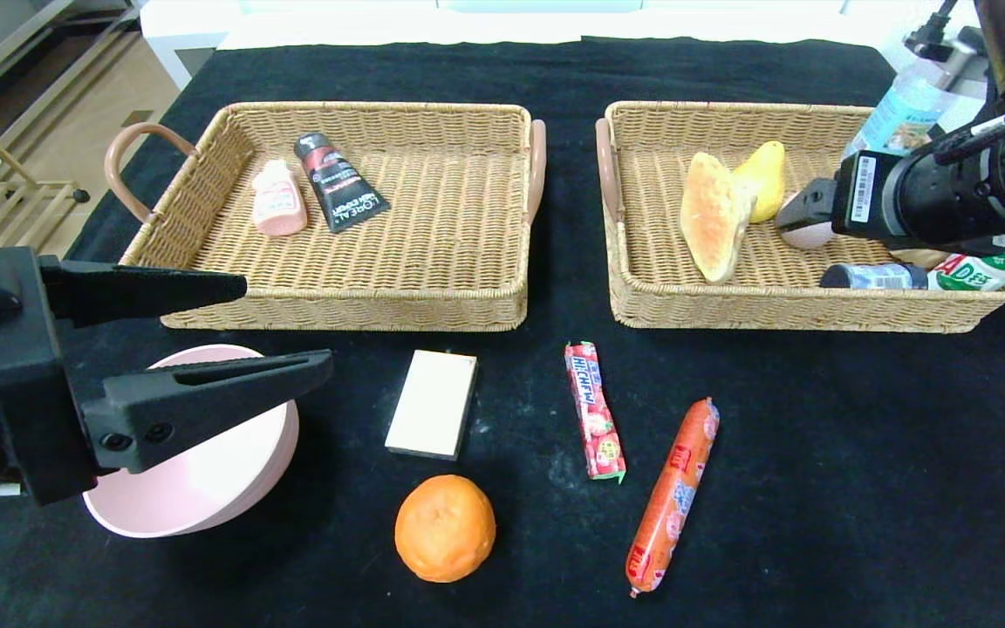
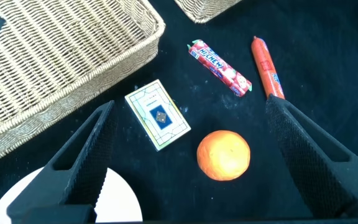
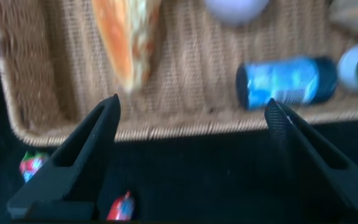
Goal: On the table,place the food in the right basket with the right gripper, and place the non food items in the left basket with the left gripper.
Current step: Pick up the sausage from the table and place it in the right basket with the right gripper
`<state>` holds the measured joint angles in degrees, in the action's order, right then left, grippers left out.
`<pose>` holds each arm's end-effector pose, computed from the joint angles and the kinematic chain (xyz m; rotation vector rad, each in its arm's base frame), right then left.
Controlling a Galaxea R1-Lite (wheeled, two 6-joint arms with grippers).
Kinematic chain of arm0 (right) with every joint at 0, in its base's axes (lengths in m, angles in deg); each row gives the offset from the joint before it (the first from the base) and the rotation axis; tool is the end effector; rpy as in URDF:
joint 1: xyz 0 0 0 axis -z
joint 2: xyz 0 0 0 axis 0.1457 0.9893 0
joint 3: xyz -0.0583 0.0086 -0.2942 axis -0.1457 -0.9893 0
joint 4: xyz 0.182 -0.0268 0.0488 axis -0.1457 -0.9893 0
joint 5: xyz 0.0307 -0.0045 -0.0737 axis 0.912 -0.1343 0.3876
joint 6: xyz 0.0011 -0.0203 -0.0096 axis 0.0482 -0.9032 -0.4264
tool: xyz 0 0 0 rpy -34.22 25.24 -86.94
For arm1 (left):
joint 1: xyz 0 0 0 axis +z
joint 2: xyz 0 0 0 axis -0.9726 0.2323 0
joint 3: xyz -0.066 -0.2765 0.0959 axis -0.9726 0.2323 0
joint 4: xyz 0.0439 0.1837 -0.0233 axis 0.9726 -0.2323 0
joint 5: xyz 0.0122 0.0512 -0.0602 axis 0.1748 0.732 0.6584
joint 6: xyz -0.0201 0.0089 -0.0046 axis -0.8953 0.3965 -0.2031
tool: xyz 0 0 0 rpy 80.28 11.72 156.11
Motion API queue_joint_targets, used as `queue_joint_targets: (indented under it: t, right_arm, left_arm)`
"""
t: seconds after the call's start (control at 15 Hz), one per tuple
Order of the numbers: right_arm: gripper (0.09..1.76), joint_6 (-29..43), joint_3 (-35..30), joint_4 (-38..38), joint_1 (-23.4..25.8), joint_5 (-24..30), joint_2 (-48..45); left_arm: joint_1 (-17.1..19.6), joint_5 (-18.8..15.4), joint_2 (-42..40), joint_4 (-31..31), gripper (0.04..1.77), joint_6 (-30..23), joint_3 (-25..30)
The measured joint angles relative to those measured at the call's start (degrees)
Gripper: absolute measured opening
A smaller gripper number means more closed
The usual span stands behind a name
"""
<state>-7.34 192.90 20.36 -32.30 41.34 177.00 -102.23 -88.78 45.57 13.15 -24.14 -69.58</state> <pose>0.2717 0.1117 0.3424 0.1874 0.4981 -0.0527 0.1337 -0.0705 0.3051 0.1603 0.1552 -0.7115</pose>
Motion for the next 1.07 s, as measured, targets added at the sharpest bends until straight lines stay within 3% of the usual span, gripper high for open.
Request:
queue_joint_targets:
  t: [0.73,1.07]
  right_arm:
    - [1.7,16.93,-0.16,-16.92,-13.86,0.1,0.57]
    - [1.7,21.72,-0.8,-19.54,-17.29,0.33,3.58]
  left_arm:
    - [-1.21,0.2,0.13,0.05,1.72,-0.06,0.24]
    - [-1.32,0.2,0.2,0.09,1.72,0.0,0.44]
